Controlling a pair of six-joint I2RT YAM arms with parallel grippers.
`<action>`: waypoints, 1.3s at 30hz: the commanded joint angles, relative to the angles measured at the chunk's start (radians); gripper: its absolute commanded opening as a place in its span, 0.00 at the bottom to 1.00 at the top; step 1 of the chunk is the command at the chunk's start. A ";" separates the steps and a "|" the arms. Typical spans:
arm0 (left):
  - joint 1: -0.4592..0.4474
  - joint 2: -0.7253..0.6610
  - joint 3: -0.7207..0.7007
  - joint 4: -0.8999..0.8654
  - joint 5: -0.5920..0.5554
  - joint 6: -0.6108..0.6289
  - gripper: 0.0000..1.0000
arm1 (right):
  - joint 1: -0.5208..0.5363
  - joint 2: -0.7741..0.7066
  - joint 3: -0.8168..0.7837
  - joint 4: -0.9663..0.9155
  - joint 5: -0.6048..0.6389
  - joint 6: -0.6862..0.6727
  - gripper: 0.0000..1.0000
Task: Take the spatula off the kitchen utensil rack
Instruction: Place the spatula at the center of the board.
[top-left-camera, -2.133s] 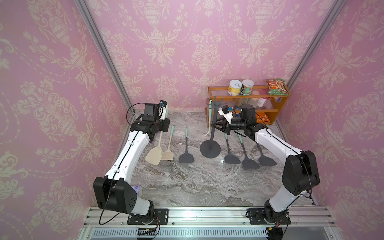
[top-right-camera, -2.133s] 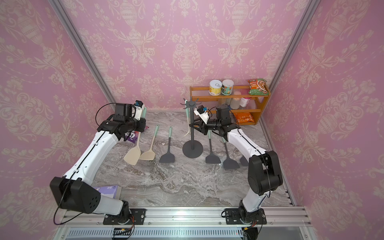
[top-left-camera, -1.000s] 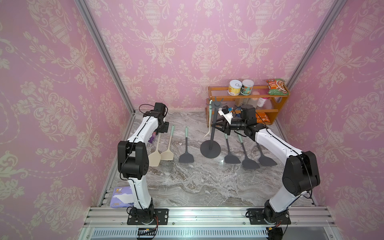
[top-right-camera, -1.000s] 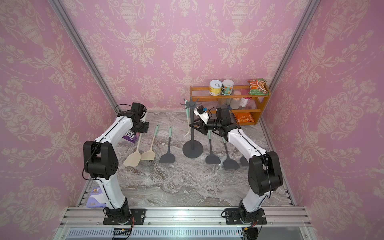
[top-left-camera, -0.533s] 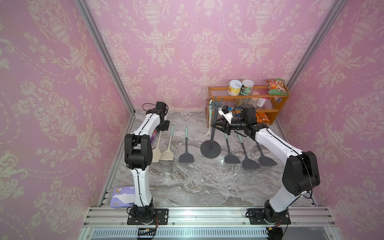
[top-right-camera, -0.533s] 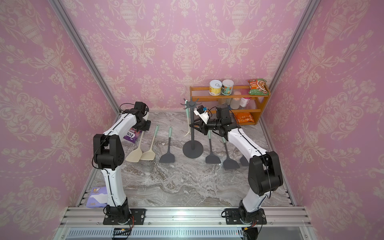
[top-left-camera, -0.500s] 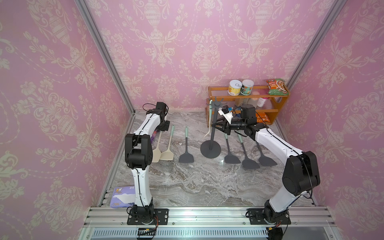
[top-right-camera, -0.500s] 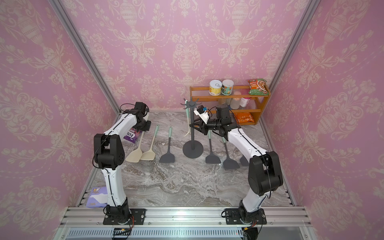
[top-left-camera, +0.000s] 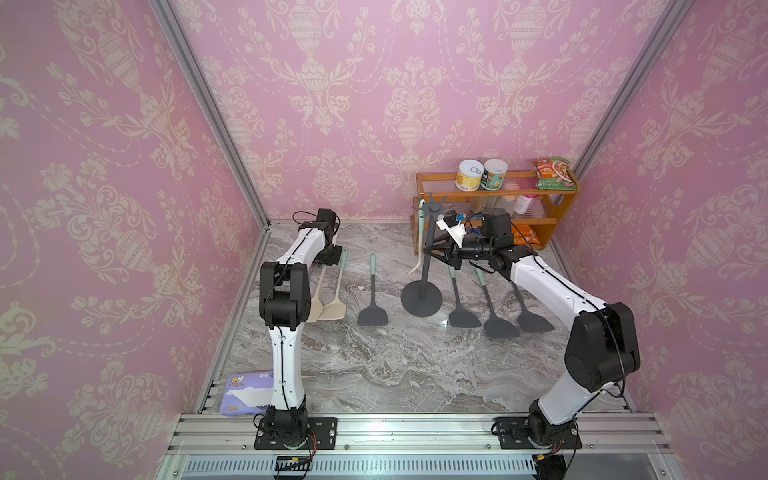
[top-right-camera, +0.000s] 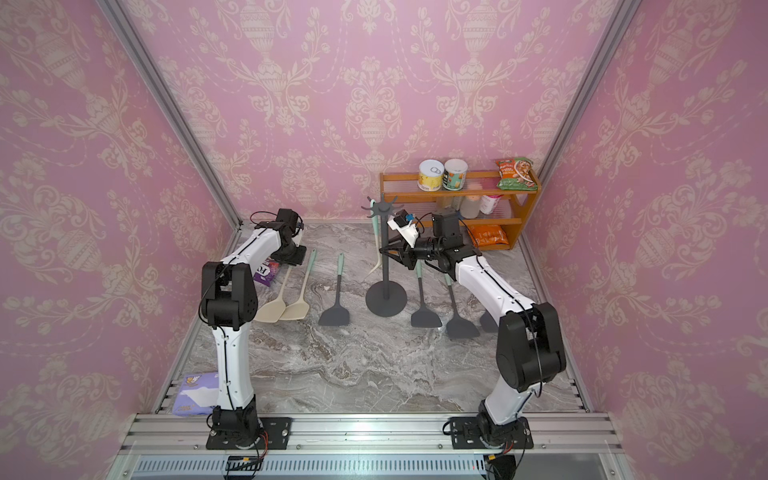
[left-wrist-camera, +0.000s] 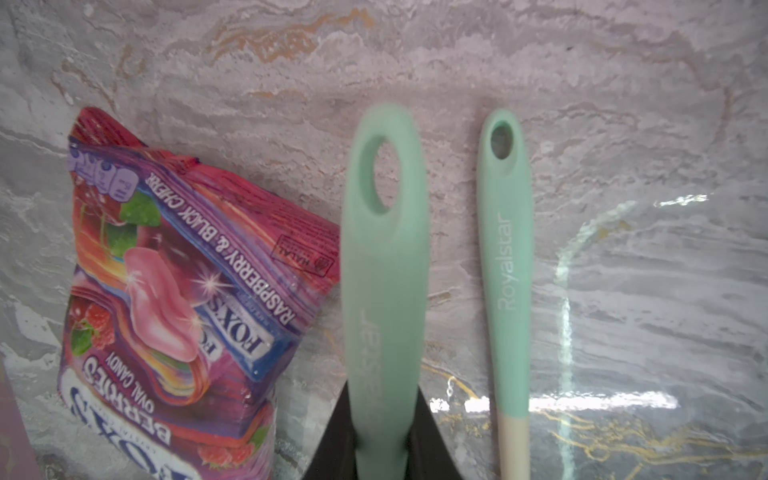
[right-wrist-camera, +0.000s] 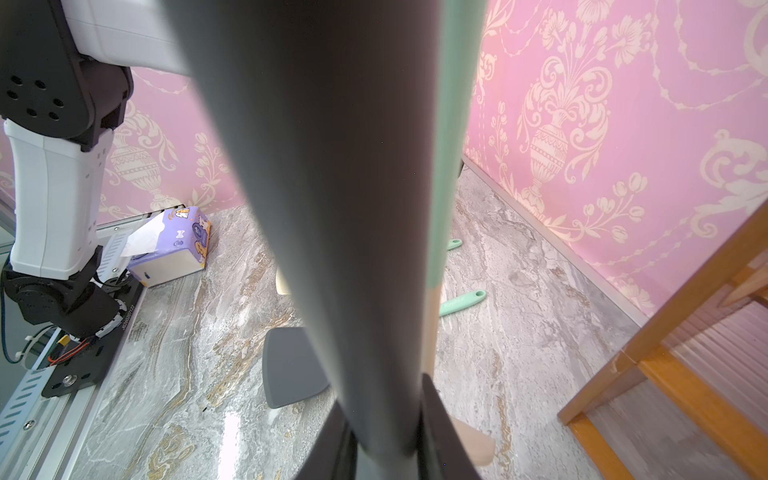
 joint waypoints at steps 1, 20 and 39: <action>0.013 0.041 0.070 -0.046 0.013 0.018 0.00 | -0.014 0.014 -0.023 -0.210 0.053 0.062 0.00; 0.017 0.107 0.038 -0.094 0.055 -0.035 0.00 | -0.018 -0.011 -0.051 -0.197 0.056 0.065 0.00; 0.016 -0.129 -0.106 0.027 0.145 -0.093 0.41 | -0.021 -0.031 -0.068 -0.191 0.051 0.067 0.00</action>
